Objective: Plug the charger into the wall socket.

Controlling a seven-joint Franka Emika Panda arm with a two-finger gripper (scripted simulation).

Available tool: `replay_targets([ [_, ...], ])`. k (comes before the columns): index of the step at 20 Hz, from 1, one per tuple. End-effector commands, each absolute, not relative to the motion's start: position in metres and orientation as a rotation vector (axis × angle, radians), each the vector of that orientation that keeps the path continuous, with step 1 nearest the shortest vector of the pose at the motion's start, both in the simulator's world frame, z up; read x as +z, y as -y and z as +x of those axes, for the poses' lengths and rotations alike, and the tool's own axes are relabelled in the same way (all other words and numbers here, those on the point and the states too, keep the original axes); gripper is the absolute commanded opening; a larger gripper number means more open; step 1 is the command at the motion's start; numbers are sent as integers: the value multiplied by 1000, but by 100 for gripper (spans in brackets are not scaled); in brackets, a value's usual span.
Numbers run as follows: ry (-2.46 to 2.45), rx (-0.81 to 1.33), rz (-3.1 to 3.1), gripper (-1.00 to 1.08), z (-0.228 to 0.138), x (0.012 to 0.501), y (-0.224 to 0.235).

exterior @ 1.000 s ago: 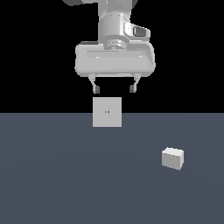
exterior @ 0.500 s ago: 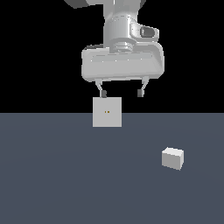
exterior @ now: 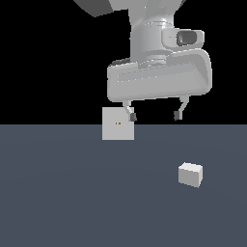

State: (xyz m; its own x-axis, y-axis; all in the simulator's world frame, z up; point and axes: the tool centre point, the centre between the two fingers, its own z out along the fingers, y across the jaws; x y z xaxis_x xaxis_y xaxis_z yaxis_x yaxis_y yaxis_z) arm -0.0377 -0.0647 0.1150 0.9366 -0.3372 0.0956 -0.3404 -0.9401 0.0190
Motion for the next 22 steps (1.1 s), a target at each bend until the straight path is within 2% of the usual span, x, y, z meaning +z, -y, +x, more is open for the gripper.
replay_targets([
  [1,633,179,3028,100,-46,106,76],
  [11,926,289,2918,100,-73,75,108],
  [22,1029,326,2869,100,-83,62,118],
])
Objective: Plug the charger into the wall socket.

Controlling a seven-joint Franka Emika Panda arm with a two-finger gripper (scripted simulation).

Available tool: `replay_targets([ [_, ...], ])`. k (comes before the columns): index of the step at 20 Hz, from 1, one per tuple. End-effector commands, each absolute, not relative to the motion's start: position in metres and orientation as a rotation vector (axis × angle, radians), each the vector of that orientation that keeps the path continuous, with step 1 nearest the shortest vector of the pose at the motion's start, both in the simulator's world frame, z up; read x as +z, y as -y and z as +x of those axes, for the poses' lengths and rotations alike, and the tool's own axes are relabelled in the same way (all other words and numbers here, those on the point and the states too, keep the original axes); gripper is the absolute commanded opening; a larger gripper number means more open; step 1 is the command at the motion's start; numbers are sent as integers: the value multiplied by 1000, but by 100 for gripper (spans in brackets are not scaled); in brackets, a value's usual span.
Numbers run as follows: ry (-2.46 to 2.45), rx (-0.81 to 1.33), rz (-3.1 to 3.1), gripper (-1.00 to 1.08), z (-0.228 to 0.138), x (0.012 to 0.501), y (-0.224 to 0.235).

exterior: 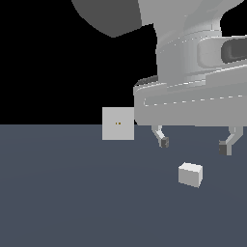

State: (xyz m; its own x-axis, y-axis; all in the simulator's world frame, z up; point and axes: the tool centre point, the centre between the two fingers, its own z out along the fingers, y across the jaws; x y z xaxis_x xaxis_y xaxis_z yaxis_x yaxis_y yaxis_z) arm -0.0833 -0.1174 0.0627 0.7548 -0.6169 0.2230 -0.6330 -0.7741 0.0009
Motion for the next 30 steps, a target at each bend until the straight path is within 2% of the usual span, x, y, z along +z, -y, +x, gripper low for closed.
replay_targets([
  [1,1024,324,2871,100,-83,63,117],
  [21,1031,325,2870,100,-84,12,117],
  [22,1031,325,2870,-100,-84,12,117],
  [30,1031,325,2870,-100,-84,12,117],
])
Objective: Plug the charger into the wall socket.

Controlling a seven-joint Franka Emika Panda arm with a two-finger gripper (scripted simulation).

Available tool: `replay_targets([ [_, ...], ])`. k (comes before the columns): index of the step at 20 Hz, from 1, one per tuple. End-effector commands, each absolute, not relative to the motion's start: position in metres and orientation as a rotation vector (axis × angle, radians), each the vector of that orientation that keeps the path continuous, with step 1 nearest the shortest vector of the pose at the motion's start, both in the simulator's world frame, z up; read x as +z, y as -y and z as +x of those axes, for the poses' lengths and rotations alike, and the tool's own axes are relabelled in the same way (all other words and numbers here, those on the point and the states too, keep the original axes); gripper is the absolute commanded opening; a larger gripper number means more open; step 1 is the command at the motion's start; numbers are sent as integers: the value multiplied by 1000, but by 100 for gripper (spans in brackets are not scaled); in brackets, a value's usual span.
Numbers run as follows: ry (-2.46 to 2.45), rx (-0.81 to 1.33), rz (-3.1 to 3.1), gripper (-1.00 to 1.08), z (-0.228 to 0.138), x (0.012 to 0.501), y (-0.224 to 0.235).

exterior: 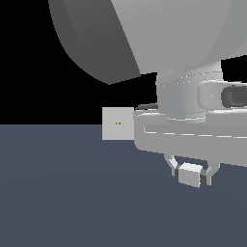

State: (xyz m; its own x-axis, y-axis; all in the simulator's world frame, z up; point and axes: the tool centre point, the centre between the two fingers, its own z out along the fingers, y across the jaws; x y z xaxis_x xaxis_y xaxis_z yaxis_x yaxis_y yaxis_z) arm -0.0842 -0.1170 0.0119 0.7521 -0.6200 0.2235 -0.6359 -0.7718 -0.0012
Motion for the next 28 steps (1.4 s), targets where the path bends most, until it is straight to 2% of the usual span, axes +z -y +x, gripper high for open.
replay_targets([
  [1,1031,325,2870,-100,-84,12,117],
  [6,1001,328,2882,-100,-80,15,114],
  [12,843,337,2941,-100,-57,30,97],
  [21,401,353,3063,-100,-8,71,37],
  [28,137,356,3107,-100,11,94,-5],
])
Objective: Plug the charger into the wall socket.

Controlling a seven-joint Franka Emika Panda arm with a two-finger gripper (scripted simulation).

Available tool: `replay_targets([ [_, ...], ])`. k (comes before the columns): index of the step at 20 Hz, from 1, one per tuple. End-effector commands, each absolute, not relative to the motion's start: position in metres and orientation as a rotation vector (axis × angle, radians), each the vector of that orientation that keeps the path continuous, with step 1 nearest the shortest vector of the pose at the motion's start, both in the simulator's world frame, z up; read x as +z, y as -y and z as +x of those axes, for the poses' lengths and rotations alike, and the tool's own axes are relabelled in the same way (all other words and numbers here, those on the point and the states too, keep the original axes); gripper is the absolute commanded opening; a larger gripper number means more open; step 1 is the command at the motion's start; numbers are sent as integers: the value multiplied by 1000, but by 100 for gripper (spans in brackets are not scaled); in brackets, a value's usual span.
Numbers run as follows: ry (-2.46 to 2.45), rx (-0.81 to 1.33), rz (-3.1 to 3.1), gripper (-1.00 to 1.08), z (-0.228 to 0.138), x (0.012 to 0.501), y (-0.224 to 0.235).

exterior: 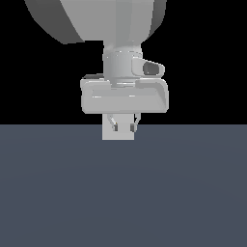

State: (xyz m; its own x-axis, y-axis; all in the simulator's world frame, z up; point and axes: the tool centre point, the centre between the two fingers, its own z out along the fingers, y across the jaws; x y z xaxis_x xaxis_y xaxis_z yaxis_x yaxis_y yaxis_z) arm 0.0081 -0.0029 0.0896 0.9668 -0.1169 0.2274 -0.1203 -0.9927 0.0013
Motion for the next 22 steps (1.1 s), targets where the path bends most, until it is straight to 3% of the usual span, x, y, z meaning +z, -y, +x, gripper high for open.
replay_targets([
  [1,112,356,3110,-100,12,96,-9],
  [22,50,354,3118,-100,19,100,-19],
])
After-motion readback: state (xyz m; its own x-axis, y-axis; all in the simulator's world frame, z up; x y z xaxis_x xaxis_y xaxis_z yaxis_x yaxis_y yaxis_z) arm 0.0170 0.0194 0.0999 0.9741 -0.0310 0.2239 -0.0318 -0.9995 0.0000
